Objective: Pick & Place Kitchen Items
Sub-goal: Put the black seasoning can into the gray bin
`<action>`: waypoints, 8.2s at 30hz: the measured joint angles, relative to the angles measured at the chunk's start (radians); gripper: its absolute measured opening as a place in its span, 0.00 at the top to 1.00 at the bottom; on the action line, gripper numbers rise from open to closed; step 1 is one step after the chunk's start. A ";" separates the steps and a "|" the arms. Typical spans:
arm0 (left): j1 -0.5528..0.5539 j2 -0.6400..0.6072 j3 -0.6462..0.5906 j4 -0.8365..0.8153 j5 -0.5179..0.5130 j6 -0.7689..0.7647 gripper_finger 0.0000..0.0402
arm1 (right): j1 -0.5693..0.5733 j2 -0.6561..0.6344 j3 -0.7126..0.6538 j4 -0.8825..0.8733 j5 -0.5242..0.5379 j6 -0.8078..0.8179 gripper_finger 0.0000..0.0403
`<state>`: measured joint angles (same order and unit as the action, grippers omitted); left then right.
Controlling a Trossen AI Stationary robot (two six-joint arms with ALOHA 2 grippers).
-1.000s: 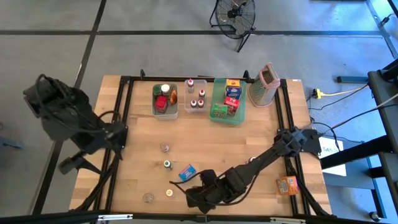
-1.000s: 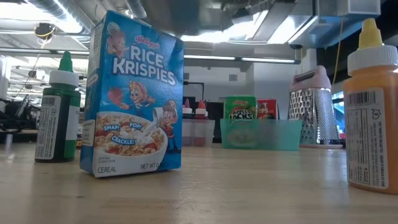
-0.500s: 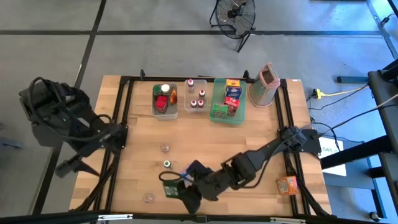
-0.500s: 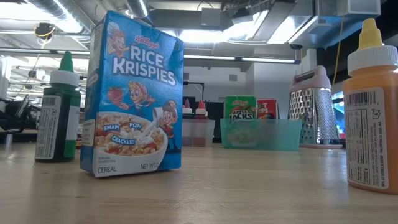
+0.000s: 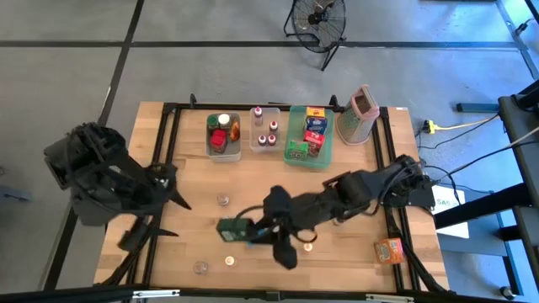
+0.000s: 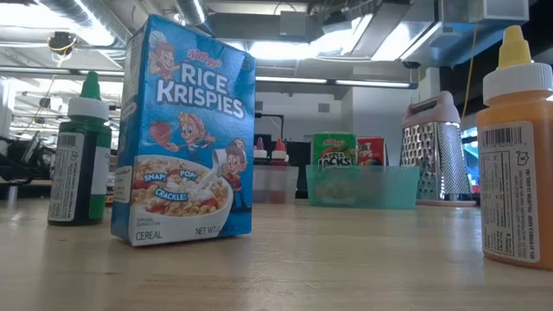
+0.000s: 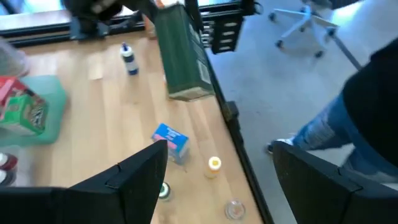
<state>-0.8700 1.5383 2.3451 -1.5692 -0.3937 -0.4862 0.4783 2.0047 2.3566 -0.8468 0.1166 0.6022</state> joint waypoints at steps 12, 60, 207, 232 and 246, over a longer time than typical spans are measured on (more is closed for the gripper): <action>0.176 0.118 0.001 0.215 -0.013 -0.070 0.29 | -0.072 -0.051 0.000 -0.189 -0.128 -0.178 0.68; 0.388 0.293 0.001 0.197 0.202 -0.008 0.59 | -0.092 -0.106 0.000 -0.277 -0.150 -0.376 0.65; 0.163 0.222 0.001 1.030 -0.753 0.942 0.44 | 0.000 -0.187 -0.006 0.438 0.221 -0.992 0.68; -0.032 0.191 0.001 1.254 -1.057 1.059 0.46 | -0.002 -0.189 -0.006 0.039 0.290 -0.628 0.68; 0.044 0.138 0.001 0.806 -0.518 0.597 0.46 | 0.000 -0.186 -0.006 0.011 0.238 -0.603 0.68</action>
<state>-0.8259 1.6759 2.3463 -0.7629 -0.9112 0.1109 0.4786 1.8183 2.3508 -0.8358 0.3541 -0.0013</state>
